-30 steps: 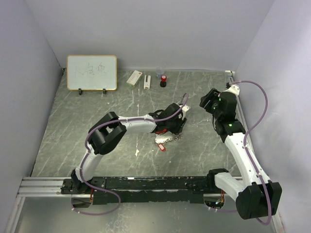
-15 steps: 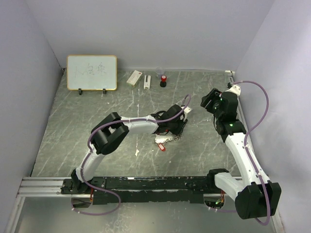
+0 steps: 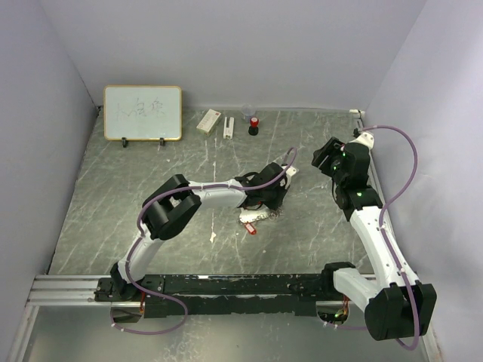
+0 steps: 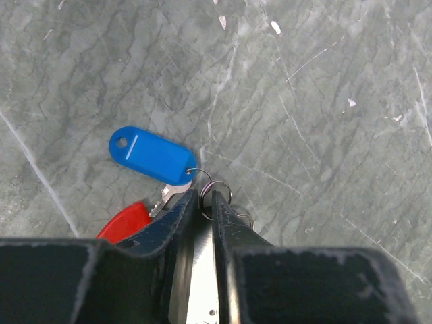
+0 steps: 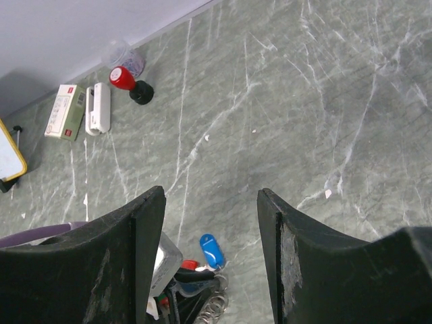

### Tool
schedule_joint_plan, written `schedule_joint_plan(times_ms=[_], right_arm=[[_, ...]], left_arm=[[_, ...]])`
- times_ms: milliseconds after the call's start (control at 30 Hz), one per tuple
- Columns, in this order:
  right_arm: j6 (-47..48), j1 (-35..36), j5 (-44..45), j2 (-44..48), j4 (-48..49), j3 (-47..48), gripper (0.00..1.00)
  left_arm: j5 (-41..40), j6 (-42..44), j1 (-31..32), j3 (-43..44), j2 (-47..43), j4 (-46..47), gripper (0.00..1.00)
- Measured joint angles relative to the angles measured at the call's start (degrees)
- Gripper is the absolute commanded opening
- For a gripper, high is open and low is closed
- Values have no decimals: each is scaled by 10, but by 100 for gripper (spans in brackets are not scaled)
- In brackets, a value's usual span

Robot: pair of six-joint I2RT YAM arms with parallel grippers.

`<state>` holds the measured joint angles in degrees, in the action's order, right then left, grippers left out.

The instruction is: Put the keys on the keyring

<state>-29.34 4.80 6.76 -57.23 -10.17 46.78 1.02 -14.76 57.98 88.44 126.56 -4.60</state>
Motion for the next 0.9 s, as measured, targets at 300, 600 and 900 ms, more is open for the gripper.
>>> schedule_joint_plan(times_ms=[300, 600, 900], right_arm=[[4, -2, -2, 0, 0, -3, 57], [10, -3, -10, 0, 0, -12, 57], [12, -3, -17, 0, 3, -22, 57]], left_arm=[[-5, 17, 0, -5, -10, -4, 7], [17, 58, -26, -60, -83, -8, 7], [50, 112, -55, -97, -123, -7, 7]])
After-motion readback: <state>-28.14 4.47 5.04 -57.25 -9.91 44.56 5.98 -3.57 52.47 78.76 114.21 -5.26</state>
